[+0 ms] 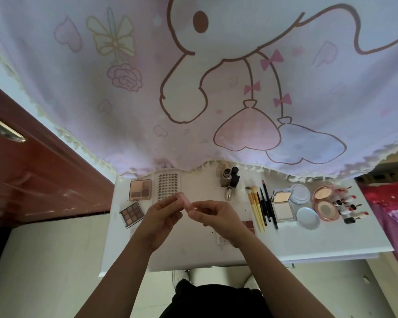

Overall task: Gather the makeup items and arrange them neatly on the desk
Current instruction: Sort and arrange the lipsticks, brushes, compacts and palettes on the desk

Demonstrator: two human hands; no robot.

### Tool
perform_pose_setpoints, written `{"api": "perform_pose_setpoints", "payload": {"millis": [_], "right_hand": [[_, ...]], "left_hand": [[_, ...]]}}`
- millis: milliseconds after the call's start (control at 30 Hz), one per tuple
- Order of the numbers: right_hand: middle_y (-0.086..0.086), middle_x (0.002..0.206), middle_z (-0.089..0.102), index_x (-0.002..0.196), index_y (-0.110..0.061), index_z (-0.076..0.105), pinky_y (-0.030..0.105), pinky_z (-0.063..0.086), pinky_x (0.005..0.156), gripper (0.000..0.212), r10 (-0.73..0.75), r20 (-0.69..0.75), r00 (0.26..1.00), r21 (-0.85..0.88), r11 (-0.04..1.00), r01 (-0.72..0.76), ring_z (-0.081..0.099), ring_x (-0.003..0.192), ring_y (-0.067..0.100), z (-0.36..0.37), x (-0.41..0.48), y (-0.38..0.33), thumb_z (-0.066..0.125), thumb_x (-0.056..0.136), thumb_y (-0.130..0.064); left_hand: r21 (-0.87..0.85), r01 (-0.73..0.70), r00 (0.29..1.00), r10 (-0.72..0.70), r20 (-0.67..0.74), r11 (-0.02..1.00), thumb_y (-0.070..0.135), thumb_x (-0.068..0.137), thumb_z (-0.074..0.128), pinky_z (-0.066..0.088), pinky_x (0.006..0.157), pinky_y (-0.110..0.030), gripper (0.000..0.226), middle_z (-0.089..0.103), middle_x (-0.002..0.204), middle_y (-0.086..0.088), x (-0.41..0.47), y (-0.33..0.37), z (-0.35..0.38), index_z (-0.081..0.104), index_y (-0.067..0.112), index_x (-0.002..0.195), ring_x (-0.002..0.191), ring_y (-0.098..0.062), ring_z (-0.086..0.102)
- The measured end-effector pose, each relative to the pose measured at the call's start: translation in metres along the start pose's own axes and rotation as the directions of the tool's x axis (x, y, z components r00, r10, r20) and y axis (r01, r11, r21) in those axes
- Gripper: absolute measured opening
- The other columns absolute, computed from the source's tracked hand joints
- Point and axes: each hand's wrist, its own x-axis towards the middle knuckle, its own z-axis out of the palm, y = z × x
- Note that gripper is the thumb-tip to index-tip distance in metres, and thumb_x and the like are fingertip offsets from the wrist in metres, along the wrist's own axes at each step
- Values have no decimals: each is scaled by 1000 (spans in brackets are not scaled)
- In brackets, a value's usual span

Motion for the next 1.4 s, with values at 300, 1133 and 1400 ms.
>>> {"api": "perform_pose_setpoints", "payload": {"millis": [300, 1133, 1400], "right_hand": [[-20, 136, 38, 146, -50, 32, 28, 46, 100, 95, -228, 84, 970, -504, 830, 239, 43, 121, 1, -9, 1, -12, 86, 68, -46], [-14, 111, 71, 124, -29, 68, 19, 53, 82, 39, -322, 203, 925, -553, 742, 380, 61, 92, -4, -20, 7, -50, 62, 88, -42], [-13, 87, 72, 107, -30, 73, 22, 55, 80, 17, -200, -85, 976, -277, 946, 169, 66, 80, 3, -23, 20, -36, 63, 95, -36]], "left_hand": [[150, 23, 996, -35, 82, 988, 37, 61, 91, 48, 98, -47, 63, 63, 112, -18, -5, 17, -6, 72, 6, 112, 103, -33, 59], [-25, 134, 974, -127, 189, 991, 33, 60, 93, 54, 94, -42, 69, 64, 121, -26, 1, 20, -8, 69, -3, 114, 105, -31, 65], [-22, 261, 936, -247, 252, 965, 25, 71, 87, 55, 92, -46, 59, 58, 124, -35, 2, 12, -3, 67, -6, 117, 108, -40, 64]]}}
